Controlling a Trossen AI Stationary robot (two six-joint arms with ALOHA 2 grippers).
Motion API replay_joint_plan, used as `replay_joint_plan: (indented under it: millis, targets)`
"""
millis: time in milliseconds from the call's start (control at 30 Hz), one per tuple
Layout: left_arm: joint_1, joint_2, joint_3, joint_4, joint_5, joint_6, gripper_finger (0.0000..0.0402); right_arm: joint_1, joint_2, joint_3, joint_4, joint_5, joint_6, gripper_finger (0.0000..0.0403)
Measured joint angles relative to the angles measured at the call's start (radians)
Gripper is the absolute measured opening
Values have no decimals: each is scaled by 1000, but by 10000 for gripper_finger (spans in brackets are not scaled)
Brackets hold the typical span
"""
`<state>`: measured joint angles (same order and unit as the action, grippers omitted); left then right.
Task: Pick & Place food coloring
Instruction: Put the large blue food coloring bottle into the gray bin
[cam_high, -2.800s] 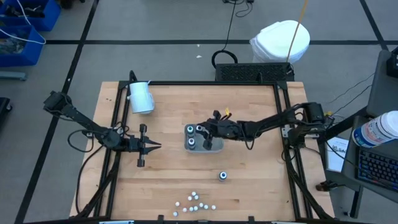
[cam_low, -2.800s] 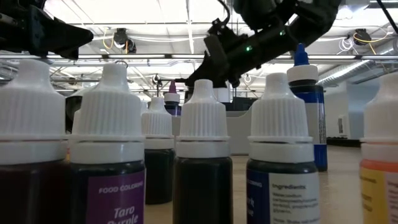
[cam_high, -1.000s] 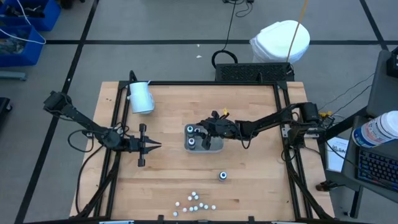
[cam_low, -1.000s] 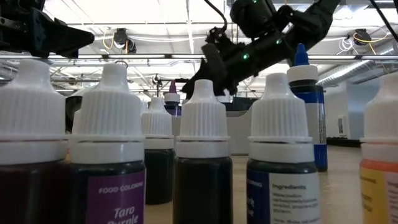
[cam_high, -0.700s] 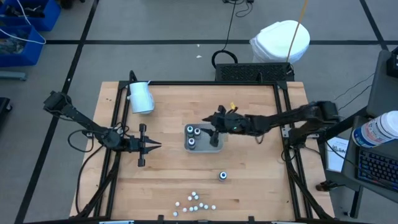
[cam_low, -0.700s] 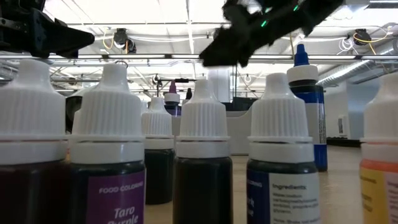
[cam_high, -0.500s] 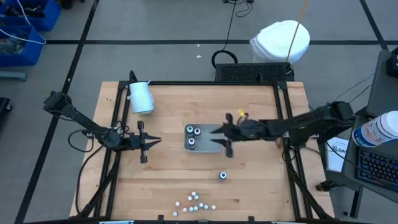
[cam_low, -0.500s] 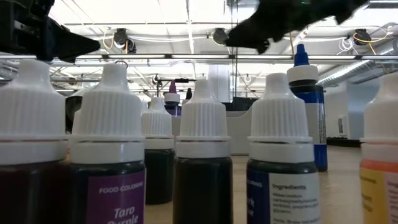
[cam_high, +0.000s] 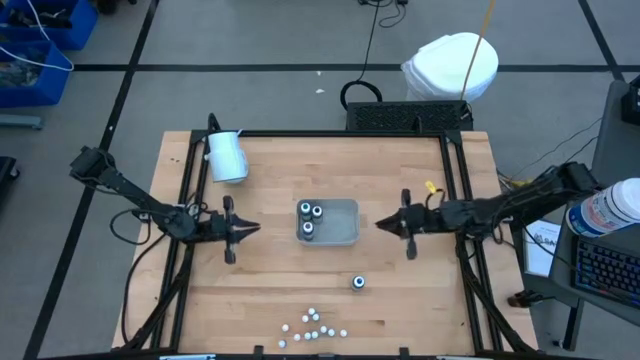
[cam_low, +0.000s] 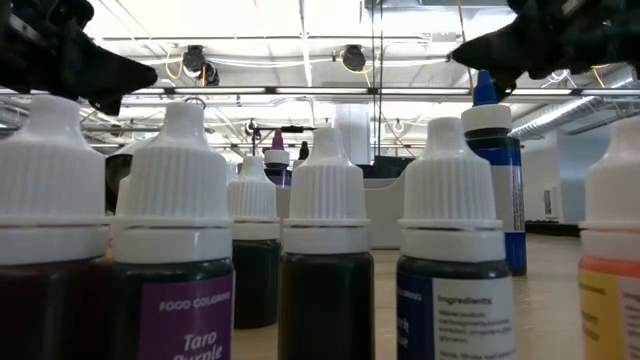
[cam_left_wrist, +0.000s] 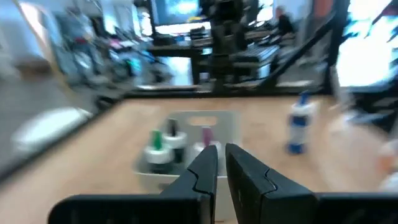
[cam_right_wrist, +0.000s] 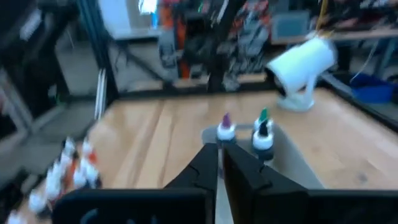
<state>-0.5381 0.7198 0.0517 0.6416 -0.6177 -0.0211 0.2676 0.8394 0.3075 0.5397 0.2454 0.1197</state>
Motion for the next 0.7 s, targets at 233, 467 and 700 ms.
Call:
replay_joint_plan:
  millis: [233, 467, 700]
  targets:
    - [0, 0, 0, -20, 60, -80, 42, 35, -1, -163, 224, 94, -47, 5]
    - [1, 4, 95, -128, 67, -199, 40, 55, 2, -233, 349, 90, -135, 1]
    - [1, 222, 411, -303, 67, -187, 7, 55, 1, -236, 396, -200, -239, 1]
